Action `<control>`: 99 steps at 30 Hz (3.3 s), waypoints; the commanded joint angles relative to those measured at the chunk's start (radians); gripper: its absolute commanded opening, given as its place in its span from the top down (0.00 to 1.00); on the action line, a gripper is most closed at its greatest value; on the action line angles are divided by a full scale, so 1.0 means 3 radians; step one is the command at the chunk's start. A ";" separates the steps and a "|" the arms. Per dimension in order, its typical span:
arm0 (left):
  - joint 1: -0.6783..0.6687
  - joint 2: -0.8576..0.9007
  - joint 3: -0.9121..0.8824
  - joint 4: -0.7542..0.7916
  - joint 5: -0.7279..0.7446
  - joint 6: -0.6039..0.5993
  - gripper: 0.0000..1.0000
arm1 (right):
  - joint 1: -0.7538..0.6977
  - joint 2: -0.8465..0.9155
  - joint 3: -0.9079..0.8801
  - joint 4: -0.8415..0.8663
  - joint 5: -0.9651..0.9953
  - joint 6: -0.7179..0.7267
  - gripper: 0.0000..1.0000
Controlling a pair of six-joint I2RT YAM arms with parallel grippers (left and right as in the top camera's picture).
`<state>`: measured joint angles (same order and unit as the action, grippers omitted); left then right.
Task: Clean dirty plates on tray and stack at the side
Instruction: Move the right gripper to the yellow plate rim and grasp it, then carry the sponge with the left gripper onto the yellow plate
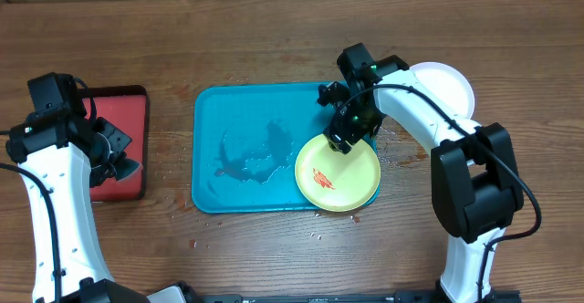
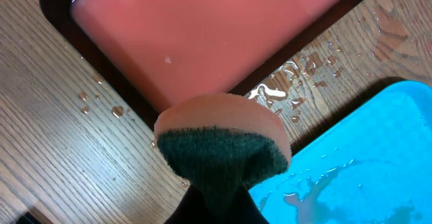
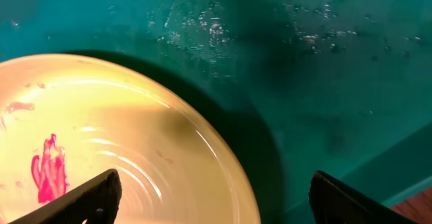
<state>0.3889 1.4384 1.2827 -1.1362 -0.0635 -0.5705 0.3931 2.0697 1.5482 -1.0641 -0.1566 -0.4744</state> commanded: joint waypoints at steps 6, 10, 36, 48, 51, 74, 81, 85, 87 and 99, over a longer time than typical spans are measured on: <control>0.0011 -0.0001 -0.0014 0.0036 0.0031 -0.0005 0.96 | 0.0042 0.0080 -0.0024 0.0098 -0.0094 -0.0257 0.16; 0.0011 -0.0001 -0.0014 0.0036 0.0032 -0.0005 0.96 | 0.0042 0.0106 -0.0048 0.0161 -0.0085 -0.0257 0.25; -0.0010 -0.0001 -0.0023 0.0037 0.0042 -0.0005 0.96 | 0.0086 0.0116 -0.0182 0.0696 -0.0490 0.2375 0.91; -0.0020 -0.0001 -0.0079 0.0109 0.0142 0.0013 0.96 | 0.0089 0.0116 -0.0183 0.0502 -0.0282 0.2440 0.75; -0.0041 -0.0001 -0.0079 0.0209 0.0406 0.0277 0.96 | 0.0089 0.0116 -0.0183 0.0367 -0.0142 0.2703 0.75; -0.0295 -0.0001 -0.0079 0.0314 0.0618 0.0520 0.96 | 0.0130 0.0116 -0.0219 0.0048 -0.0662 0.3546 0.42; -0.0295 -0.0001 -0.0079 0.0314 0.0626 0.0519 0.96 | 0.0292 0.0116 -0.0502 0.0356 -0.0501 0.3934 0.00; -0.0295 -0.0001 -0.0079 0.0313 0.0626 0.0519 0.96 | 0.0373 0.0116 -0.0632 0.0542 -0.0484 0.3967 0.00; -0.0295 -0.0001 -0.0079 0.0313 0.0626 0.0519 0.96 | 0.0387 0.0116 -0.0646 0.0540 -0.0407 0.4049 0.06; -0.0296 -0.0001 -0.0079 0.0314 0.0668 0.0520 0.96 | 0.0392 0.0116 -0.0647 0.0465 0.0111 0.4288 0.76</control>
<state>0.3069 1.4384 1.2610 -1.0466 0.1112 -0.4339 0.5060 2.0514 1.3891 -0.9321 -0.2394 0.7959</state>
